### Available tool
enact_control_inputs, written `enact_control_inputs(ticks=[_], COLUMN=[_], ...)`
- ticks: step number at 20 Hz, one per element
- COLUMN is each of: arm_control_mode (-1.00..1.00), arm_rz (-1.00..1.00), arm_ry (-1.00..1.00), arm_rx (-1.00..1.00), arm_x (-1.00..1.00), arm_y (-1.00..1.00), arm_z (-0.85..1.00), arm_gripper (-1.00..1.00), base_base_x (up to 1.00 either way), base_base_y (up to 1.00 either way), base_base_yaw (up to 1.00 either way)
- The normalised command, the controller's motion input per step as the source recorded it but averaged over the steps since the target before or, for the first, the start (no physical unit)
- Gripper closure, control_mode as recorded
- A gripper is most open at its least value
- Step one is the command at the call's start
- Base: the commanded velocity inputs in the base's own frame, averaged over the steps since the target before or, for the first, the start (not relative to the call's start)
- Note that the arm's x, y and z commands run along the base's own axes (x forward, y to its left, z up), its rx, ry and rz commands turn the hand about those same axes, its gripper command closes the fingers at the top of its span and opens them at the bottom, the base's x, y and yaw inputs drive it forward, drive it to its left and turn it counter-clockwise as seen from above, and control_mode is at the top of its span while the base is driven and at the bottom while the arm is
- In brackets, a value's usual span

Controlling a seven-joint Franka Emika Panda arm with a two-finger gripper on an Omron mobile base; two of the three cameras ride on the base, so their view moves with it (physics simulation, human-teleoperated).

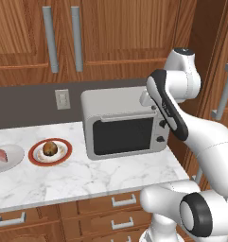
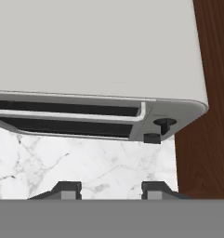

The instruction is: Open the toaster oven door. Place the bread on the top rack in the toaster oven and place the steak on the bottom rack.

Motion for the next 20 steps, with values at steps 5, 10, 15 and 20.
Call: enact_control_inputs(ticks=[5, 10, 15, 20], arm_control_mode=[1.00, 1.00, 1.00, 1.00], arm_rz=[0.00, 0.00, 0.00, 0.00], arm_ry=[0.00, 0.00, 0.00, 0.00], arm_rx=[0.00, 0.00, 0.00, 0.00], arm_x=[0.00, 0.00, 0.00, 0.00], arm_y=[0.00, 0.00, 0.00, 0.00], arm_z=[0.00, 0.00, 0.00, 0.00], arm_gripper=[-1.00, -1.00, -1.00, -1.00], base_base_x=[0.00, 0.00, 0.00, -0.17], base_base_y=[0.00, 0.00, 0.00, 0.24], base_base_yaw=[0.00, 0.00, 0.00, 0.00])
